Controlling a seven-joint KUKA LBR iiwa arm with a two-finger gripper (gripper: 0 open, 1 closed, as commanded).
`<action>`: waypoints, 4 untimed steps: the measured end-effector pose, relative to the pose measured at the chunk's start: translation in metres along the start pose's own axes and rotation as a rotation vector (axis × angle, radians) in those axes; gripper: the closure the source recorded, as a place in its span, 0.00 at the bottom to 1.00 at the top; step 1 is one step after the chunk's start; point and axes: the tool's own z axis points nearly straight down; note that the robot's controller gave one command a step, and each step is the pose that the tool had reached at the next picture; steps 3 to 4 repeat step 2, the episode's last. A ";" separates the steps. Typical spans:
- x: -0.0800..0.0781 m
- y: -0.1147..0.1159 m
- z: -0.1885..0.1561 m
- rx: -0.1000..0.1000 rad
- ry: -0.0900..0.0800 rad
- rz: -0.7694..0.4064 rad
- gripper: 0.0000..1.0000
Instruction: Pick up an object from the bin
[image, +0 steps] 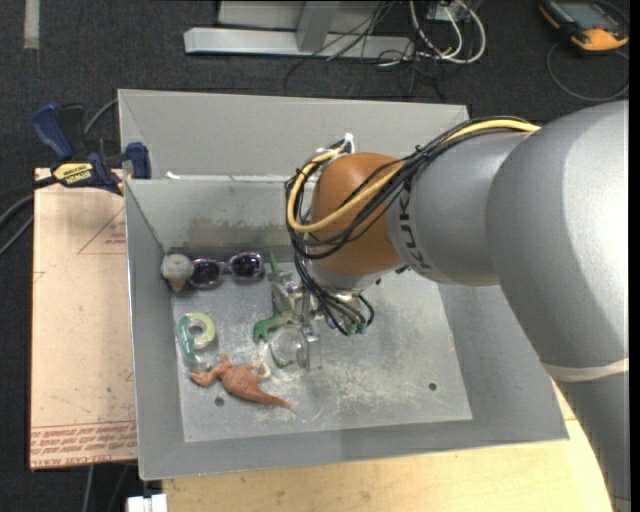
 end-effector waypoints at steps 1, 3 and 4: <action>0.054 0.045 -0.002 -0.001 -0.030 0.166 0.00; 0.063 0.055 -0.001 -0.002 -0.027 0.165 0.00; 0.063 0.055 -0.001 -0.002 -0.027 0.165 0.00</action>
Offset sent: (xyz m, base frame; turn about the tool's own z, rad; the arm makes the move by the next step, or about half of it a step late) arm -0.0334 0.0496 -0.0068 -0.1895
